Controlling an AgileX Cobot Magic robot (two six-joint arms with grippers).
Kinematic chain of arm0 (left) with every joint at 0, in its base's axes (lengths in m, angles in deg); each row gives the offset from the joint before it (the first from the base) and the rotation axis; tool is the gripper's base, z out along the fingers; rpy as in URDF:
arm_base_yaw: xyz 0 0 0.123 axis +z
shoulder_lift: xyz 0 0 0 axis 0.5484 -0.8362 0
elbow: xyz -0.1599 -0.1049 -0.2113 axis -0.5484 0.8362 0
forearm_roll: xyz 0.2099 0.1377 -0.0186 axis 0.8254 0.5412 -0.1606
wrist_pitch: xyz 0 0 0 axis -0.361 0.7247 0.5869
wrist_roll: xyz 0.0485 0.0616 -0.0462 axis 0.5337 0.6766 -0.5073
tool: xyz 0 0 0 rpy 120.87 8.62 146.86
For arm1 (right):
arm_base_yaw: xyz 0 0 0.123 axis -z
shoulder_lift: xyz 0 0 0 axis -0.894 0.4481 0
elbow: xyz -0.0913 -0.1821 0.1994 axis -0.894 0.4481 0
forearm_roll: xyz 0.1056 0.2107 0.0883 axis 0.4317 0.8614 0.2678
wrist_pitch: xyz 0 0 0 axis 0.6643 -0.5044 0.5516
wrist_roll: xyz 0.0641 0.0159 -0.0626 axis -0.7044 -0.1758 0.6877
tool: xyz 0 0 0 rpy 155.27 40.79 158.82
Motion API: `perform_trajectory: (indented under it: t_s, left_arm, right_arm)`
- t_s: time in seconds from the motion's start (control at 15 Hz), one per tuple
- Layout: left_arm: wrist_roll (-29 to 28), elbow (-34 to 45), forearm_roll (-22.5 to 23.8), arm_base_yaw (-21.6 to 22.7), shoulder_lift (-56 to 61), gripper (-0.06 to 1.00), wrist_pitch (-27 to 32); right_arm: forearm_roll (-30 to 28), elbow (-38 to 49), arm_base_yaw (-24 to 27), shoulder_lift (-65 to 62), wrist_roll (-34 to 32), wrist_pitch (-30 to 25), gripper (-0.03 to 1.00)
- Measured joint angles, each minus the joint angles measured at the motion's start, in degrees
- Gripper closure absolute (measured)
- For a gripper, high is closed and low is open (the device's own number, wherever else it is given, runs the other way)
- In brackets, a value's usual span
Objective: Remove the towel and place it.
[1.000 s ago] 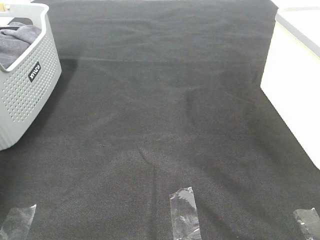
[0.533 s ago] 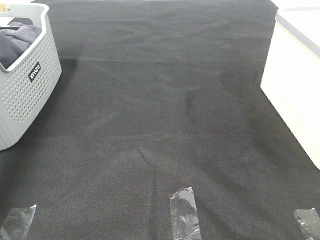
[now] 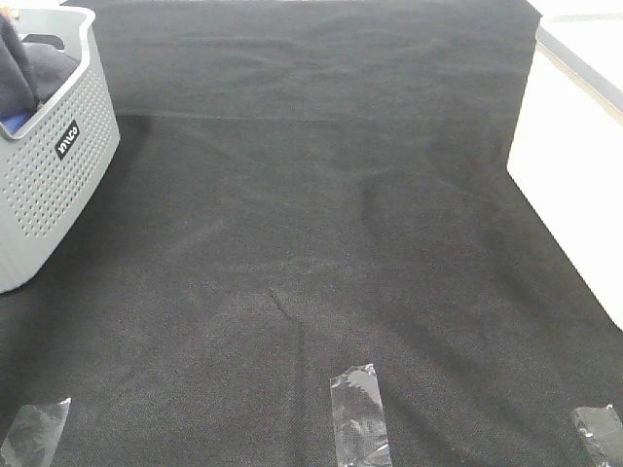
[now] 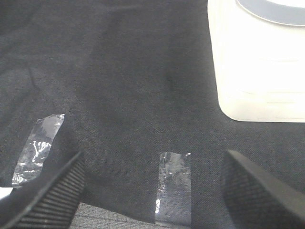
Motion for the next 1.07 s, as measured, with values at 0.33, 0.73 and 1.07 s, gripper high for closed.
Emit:
perform_trajectory:
  t_s: [0.33,0.73,1.07]
  left_arm:
    - [1.8,0.0,-3.2,-8.0,5.6,0.94,-1.1]
    - [7.7,0.0,-2.0,-26.5,6.2,0.94,-5.4]
    - [7.9,0.0,8.3,-39.4,5.0,0.94,-6.9]
  right_arm:
    - [-0.1,0.0,0.0,0.0,0.0,0.0,0.20]
    - [-1.4,0.0,0.0,3.4,-1.5,0.6,0.20]
    - [16.0,-1.1,0.0,17.9,16.8,13.4,0.20]
